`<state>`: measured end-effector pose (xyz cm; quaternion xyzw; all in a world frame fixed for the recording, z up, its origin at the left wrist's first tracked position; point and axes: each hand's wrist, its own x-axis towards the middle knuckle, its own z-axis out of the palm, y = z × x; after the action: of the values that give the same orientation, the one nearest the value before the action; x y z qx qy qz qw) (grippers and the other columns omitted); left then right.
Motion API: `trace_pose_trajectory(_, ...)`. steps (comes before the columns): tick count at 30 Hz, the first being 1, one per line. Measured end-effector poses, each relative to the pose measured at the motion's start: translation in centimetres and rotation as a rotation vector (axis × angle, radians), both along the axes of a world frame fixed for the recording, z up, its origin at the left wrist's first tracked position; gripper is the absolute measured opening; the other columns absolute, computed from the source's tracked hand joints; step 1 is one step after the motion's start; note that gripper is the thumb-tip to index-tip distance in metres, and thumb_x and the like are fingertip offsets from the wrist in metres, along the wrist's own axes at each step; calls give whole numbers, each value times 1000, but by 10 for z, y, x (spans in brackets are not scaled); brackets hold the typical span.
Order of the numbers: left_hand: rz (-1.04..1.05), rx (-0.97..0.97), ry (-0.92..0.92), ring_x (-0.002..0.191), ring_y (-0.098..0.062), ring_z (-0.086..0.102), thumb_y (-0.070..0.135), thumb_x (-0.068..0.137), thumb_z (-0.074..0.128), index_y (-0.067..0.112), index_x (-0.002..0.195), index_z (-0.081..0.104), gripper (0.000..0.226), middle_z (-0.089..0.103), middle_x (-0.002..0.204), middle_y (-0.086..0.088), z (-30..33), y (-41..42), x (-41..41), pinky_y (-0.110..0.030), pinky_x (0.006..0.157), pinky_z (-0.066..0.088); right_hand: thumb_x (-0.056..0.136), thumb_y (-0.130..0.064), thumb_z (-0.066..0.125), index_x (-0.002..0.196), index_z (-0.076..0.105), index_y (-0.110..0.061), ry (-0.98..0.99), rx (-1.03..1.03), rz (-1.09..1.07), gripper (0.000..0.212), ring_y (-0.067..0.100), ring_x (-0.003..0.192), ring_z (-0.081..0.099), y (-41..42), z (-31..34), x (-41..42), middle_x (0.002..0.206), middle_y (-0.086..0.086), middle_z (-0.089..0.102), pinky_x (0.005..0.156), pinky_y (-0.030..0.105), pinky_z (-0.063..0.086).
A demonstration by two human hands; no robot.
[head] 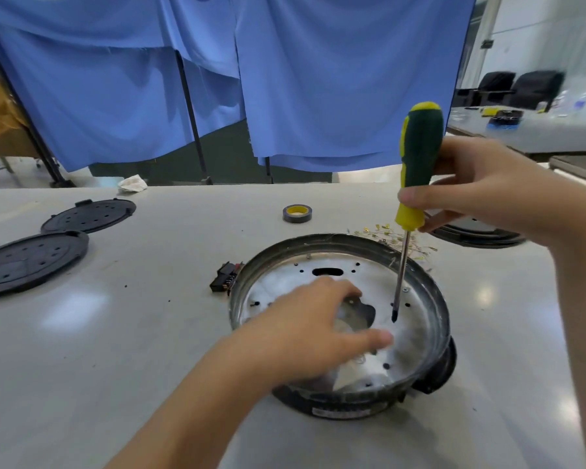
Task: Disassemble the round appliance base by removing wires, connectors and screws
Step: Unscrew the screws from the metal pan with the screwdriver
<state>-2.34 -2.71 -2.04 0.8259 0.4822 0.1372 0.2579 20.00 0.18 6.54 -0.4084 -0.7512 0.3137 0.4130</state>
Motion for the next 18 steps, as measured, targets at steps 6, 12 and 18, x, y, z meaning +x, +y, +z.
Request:
trace_pose_trajectory(6,-53,-11,276,133,-11,36,86,71,36,33,141,35,87,45,142,12,-12,-8,24,-43,117,6,57,-45,76,91,63,-25,-53,43,-50,41,18,79,74,0,0,5,90,-1,72,64,31,60)
trace_pose_trajectory(12,-98,-74,287,140,-16,25,77,77,44,35,142,32,78,45,144,11,-9,-5,23,-39,114,-9,67,-34,78,92,62,-25,-78,29,-70,31,19,78,74,0,0,8,90,-2,72,67,33,61)
trace_pose_trajectory(18,-220,-135,214,119,19,-2,67,76,58,48,143,27,76,30,150,25,-5,12,4,-27,107,-7,69,-29,77,93,62,-21,-83,20,-76,30,22,81,73,-1,1,10,93,1,72,70,36,61)
